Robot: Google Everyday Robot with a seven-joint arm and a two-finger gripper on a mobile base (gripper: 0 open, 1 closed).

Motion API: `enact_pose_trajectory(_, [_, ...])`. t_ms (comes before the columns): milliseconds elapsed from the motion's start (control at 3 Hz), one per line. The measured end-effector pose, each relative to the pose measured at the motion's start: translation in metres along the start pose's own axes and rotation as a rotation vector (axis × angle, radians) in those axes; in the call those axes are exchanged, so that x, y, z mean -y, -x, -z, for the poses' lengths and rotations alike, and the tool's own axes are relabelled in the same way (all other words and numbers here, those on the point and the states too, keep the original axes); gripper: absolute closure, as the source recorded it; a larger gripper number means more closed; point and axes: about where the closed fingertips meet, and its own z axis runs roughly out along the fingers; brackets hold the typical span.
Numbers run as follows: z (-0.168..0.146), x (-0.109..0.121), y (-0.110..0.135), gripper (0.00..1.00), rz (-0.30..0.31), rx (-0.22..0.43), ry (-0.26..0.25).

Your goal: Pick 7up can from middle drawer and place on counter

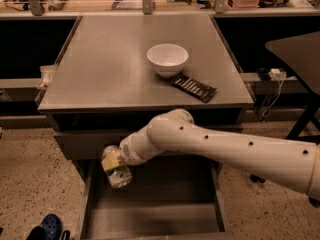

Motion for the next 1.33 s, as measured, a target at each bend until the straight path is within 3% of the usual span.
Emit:
enact_pose_trajectory(333, [0.010,-0.004,0.001,1.00,0.080,0.051,0.012])
enact_pose_trajectory(667, [0.010,-0.004,0.002,1.00,0.080,0.052,0.012])
enact_pose_trajectory(1000, [0.016,0.014,-0.004,1.00,0.177,0.072,-0.004])
enact_pose_trajectory(1333, [0.041,0.072,-0.002,1.00,0.461,0.164,-0.013])
